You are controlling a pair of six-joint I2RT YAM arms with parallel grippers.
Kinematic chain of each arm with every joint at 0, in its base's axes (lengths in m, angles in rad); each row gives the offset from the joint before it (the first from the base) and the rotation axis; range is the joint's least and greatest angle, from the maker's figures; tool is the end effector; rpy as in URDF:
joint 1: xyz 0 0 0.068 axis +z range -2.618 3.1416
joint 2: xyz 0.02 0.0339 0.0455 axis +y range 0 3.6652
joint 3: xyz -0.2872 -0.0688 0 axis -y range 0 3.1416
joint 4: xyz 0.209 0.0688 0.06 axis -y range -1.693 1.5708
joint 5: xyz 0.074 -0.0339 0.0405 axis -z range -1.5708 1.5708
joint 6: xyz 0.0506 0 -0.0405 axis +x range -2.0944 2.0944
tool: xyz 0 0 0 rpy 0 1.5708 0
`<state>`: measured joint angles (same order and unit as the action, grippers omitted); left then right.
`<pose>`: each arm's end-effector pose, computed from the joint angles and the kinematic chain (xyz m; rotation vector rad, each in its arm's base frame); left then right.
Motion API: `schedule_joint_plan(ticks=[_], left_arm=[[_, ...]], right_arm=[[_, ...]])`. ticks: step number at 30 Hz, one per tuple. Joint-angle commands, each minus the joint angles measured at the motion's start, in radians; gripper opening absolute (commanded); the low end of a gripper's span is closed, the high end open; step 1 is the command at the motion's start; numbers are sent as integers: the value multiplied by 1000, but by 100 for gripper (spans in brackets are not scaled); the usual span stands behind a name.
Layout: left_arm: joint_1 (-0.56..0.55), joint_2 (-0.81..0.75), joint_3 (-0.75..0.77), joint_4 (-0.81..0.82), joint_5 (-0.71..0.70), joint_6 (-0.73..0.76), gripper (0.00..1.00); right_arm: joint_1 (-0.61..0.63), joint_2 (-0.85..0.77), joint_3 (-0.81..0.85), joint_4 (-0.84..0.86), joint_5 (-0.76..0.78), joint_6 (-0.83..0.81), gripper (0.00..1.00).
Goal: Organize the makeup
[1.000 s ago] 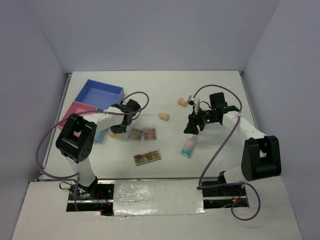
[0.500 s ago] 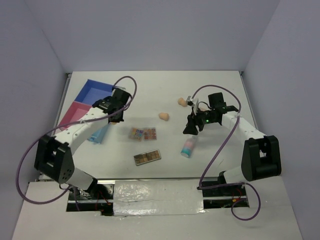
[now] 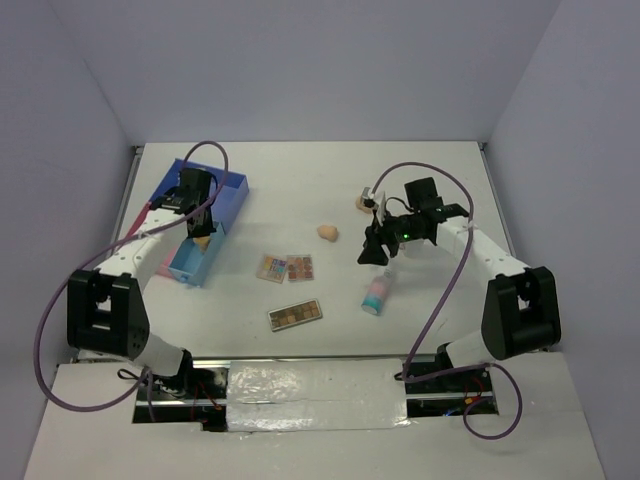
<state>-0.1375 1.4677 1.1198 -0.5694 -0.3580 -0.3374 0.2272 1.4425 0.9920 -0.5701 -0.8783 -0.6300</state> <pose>0.2810 -0.0210 0.2879 -0.3888 2.3911 0.2325 0.2378 0.0950 0.2707 -1.2260 1.9536 0.9232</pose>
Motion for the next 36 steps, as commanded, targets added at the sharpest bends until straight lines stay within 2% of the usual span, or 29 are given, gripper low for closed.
schedule_joint_plan(ticks=[1,2,3,6,8,13,16,21,24,25,28,36], left_arm=[[13,39,18,54,25,21,17],[15,46,20,58,22,18,24],[18,57,26,59,19,17,41],[25,74,37,62,8,15,58],[29,82,43,62,7,17,64],[33,77,74,48,14,15,66],[33,46,81,40,30,12,65],[32,-93,40,55,112,-3,62],[33,-213,-21,91,189,-18,68],[33,-243,-37,114,204,-31,74],[33,-401,-113,138,238,-61,84],[36,-589,-158,106,215,-106,88]], right_arm=[[21,12,45,-7,7,-13,63],[23,13,46,-4,12,-11,64],[30,16,48,1,18,-11,65],[46,32,56,16,61,-2,66],[50,41,65,39,85,19,66],[73,113,102,121,220,156,66],[104,203,172,130,294,291,67],[158,337,310,116,413,515,70],[190,423,387,99,469,607,71],[198,443,417,96,478,622,71],[224,507,450,110,515,628,71],[233,599,501,130,637,665,65]])
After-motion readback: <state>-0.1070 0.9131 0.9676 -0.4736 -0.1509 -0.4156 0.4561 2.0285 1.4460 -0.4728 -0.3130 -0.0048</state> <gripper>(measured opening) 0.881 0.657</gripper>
